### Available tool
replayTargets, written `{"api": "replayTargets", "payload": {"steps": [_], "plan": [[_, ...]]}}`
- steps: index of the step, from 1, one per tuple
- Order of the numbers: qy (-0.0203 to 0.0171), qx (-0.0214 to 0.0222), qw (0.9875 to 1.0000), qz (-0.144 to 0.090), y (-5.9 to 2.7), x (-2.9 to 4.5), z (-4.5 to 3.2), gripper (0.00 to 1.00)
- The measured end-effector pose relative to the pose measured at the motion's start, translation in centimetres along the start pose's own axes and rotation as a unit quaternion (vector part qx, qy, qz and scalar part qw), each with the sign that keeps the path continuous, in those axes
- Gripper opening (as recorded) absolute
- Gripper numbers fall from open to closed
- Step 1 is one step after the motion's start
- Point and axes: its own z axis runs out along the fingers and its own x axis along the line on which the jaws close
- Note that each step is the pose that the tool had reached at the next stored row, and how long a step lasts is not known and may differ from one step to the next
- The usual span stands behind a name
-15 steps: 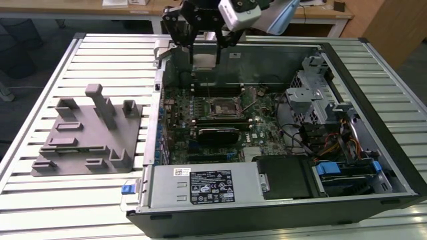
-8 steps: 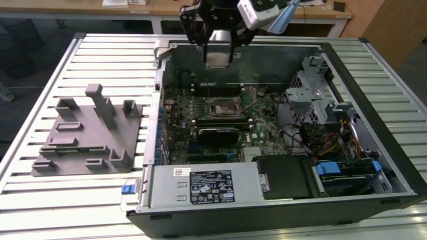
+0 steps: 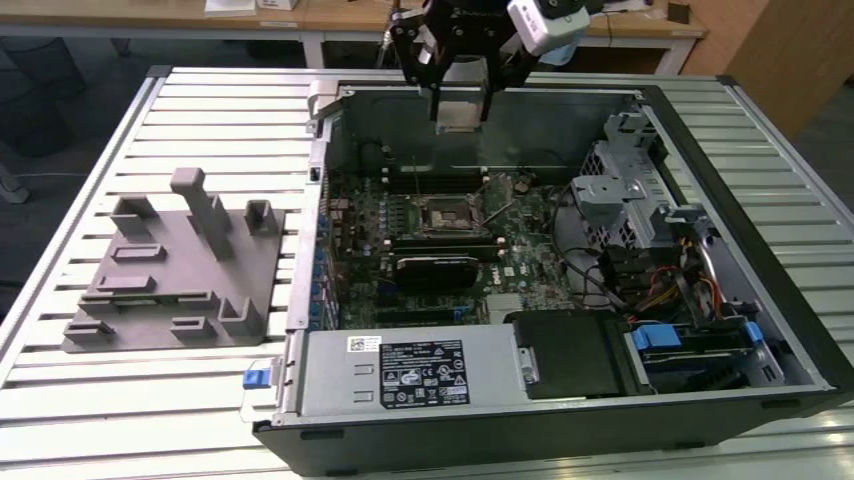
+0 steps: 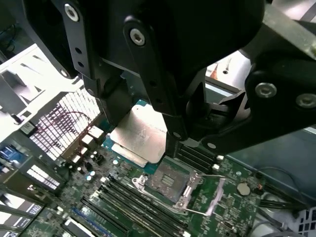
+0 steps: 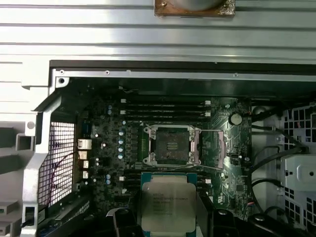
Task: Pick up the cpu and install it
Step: 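Pick up the cpu and move it towards the insertion slot, then place the cpu into insertion slot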
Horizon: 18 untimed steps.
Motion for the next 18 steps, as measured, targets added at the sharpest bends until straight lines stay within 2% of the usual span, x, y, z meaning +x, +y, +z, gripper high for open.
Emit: {"api": "replayTargets", "payload": {"steps": [7, 11, 15, 18], "plan": [[-0.0002, 0.0013, 1.0000, 0.001, 0.00, -0.27, 0.03, 0.53], [-0.0022, 0.0008, 0.9995, 0.031, 0.00, -0.28, 0.05, 0.53], [-0.0047, 0.0002, 0.9977, 0.067, 0.00, -0.28, 0.08, 0.53], [-0.0066, -0.0003, 0.9955, 0.095, -0.01, -0.28, 0.12, 0.53]]}}
